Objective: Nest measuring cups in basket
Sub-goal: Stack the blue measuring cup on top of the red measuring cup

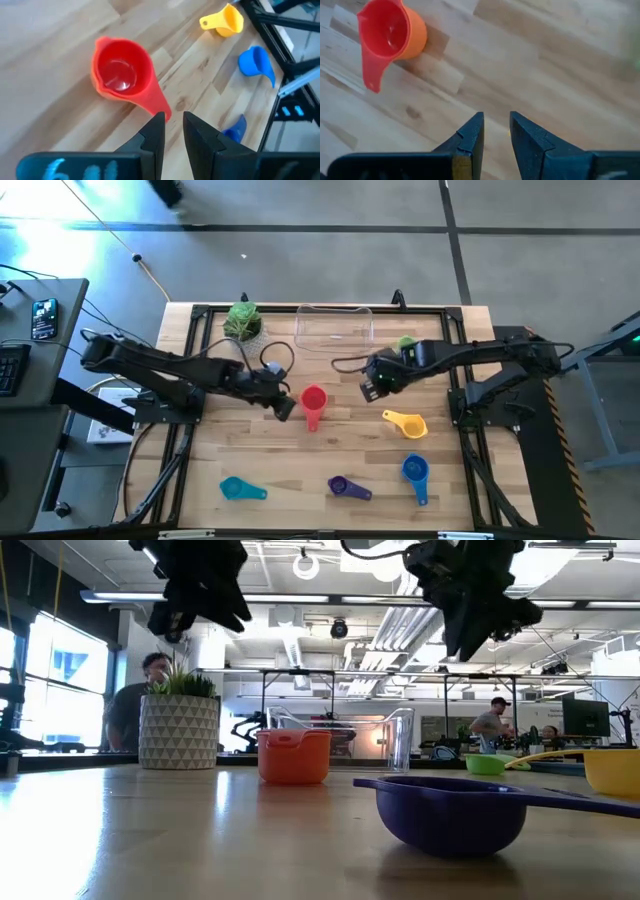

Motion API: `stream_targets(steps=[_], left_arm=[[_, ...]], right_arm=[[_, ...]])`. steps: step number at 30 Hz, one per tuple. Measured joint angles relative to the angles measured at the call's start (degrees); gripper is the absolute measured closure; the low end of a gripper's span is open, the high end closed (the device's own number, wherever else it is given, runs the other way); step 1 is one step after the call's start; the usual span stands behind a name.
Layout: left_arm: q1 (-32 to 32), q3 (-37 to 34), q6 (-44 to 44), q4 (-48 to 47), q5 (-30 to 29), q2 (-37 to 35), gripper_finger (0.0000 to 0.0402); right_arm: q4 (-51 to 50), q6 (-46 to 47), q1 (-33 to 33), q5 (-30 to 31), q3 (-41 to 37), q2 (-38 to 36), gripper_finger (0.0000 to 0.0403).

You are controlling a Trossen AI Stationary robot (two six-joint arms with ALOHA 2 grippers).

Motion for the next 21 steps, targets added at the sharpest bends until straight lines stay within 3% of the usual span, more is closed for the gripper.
stream_targets(steps=[8, 21], left_arm=[[0.2, 0.0, 8.8, -2.9, 0.0, -6.0, 0.0342], [0.2, -0.1, 16.0, -3.6, 0.5, -9.1, 0.0342]], right_arm=[[-3.1, 16.8, 9.9, -3.3, 0.0, 0.0, 0.0318], [-2.6, 32.9, 25.5, -6.6, 0.0, 0.1, 0.0311]])
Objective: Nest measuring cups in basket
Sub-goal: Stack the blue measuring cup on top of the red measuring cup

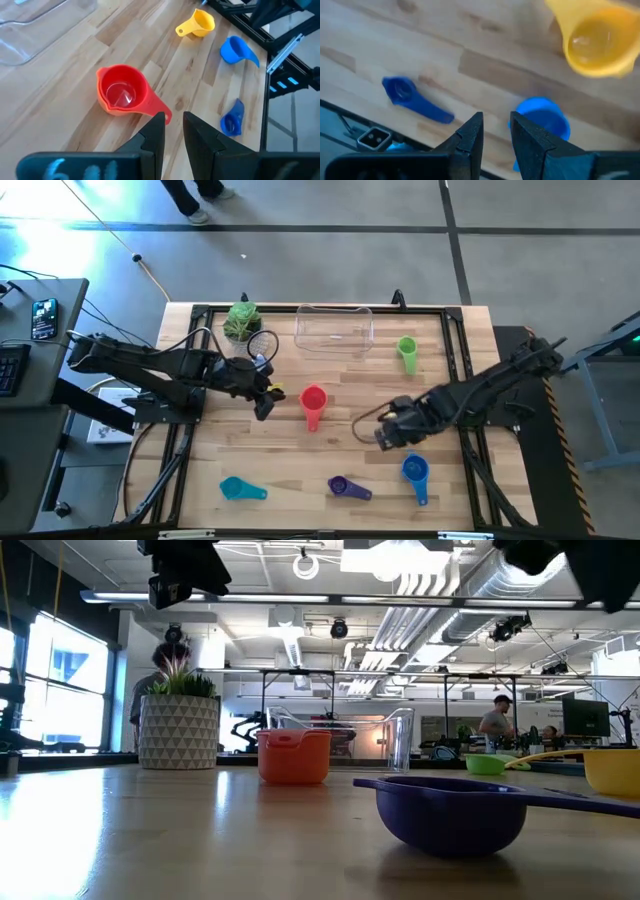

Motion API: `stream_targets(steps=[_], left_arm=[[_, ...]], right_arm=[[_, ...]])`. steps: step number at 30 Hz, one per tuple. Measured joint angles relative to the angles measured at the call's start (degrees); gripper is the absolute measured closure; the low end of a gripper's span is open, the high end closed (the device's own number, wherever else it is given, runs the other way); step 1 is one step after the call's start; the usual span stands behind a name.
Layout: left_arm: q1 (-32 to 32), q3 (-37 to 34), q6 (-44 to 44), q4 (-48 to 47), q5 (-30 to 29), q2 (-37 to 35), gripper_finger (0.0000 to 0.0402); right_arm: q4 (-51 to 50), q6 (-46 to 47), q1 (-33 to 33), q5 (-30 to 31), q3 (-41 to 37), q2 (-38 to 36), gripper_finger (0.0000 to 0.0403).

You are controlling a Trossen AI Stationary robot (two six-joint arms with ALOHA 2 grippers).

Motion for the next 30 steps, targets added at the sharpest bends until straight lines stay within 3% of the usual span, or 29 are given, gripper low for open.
stream_targets(steps=[12, 30], left_arm=[[0.0, 0.0, -2.0, 0.6, 0.8, 0.0, 0.0342], [2.4, 0.0, -5.7, 0.6, 0.3, 0.0, 0.0342]], right_arm=[[1.3, 11.3, 10.2, 0.8, 0.0, 2.6, 0.0283], [3.1, 6.0, 12.6, -1.5, 0.0, 15.1, 0.0284]])
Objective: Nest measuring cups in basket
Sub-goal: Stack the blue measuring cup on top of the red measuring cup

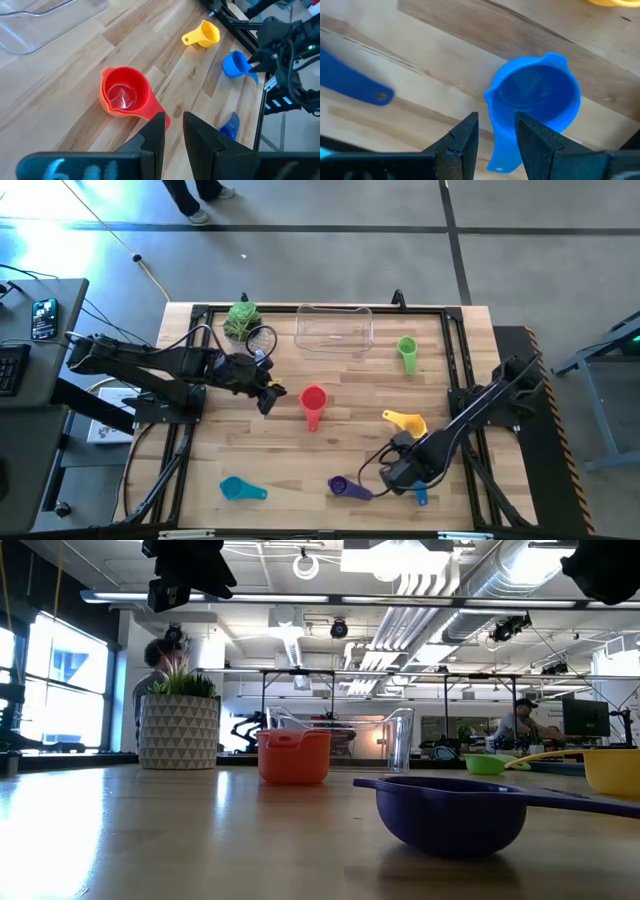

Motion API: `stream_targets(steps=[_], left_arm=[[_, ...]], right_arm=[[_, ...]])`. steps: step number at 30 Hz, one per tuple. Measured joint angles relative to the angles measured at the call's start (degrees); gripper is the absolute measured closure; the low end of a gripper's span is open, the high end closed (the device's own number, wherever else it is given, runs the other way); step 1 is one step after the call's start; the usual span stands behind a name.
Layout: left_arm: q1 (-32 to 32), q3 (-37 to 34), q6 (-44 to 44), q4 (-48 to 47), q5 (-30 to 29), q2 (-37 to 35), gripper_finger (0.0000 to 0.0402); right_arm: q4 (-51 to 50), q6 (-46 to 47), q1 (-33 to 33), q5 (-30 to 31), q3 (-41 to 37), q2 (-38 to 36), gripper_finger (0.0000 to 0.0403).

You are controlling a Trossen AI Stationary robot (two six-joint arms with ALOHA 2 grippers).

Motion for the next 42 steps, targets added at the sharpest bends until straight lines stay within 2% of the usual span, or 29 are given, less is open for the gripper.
stream_targets(steps=[8, 16, 19, 24, 26, 42], left_arm=[[0.7, 0.0, 0.0, 0.0, 0.0, 0.0, 0.0342], [0.7, 0.0, 0.2, 0.0, -0.3, 0.0, 0.0342], [0.7, 0.0, 0.5, -0.1, -0.3, 0.0, 0.0342], [0.7, 0.0, 1.4, -0.1, -0.4, 0.0, 0.0342], [0.7, 0.0, 1.5, -0.2, -0.4, 0.0, 0.0342], [0.6, 0.0, 5.5, -7.0, -0.4, 0.0, 0.0342]], right_arm=[[2.1, -2.7, 0.0, -0.8, 0.0, 4.7, 0.0284], [2.3, -3.9, 0.4, -6.1, 0.0, 8.5, 0.0287], [2.7, -3.7, 0.4, -6.5, 0.0, 8.7, 0.0309], [3.7, -3.8, 0.4, -6.5, 0.0, 8.7, 0.0379], [4.1, -3.8, 0.4, -6.7, 0.0, 8.6, 0.0394], [4.9, 3.5, -1.9, -4.3, 0.0, 3.8, 0.04]])
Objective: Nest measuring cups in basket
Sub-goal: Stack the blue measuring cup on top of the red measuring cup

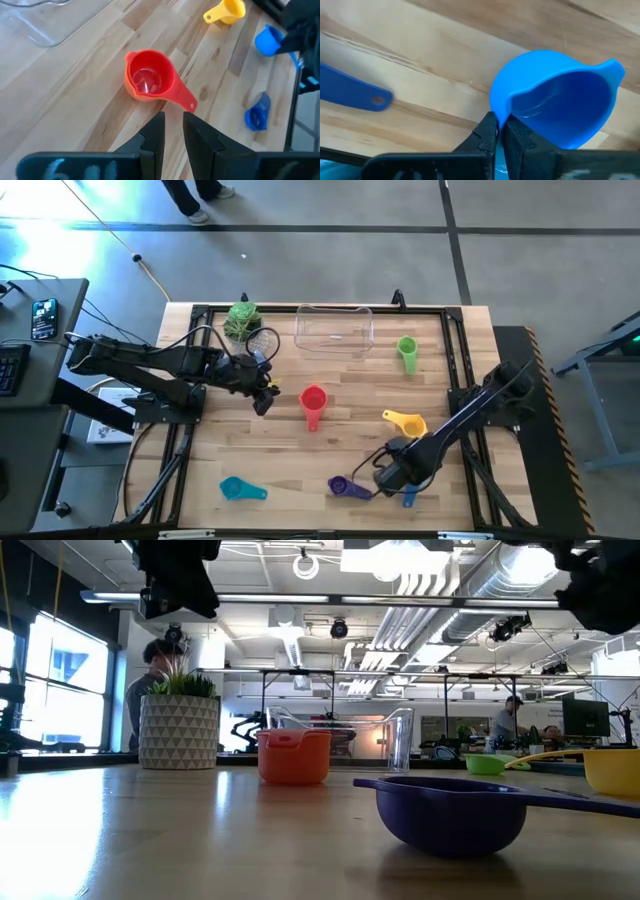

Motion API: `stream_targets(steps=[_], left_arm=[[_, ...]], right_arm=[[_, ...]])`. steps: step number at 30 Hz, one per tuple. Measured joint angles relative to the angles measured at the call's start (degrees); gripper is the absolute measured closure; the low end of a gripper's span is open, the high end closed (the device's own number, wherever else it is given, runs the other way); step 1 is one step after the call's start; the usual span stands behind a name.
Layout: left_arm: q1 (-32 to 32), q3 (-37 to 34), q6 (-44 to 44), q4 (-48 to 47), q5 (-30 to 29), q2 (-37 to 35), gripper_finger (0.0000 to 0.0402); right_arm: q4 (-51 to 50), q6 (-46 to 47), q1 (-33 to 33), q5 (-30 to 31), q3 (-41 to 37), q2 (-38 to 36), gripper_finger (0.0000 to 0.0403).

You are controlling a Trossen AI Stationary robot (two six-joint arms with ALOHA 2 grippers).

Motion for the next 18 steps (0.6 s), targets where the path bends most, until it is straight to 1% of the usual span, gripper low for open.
stream_targets(steps=[3, 11, 18], left_arm=[[0.0, 0.0, 0.3, -0.9, 0.0, 0.0, 0.0342], [-0.2, 0.0, 2.6, -2.2, 0.0, 0.0, 0.0342], [-0.2, 0.0, 2.6, -2.2, 0.0, 0.0, 0.0342]], right_arm=[[-0.7, 0.2, -1.4, 2.5, 1.4, -0.9, 0.04], [-5.3, -3.7, -7.3, 10.4, 10.0, -0.9, 0.0402], [-7.5, -10.7, -14.0, 15.1, 13.9, -1.0, 0.0402]])
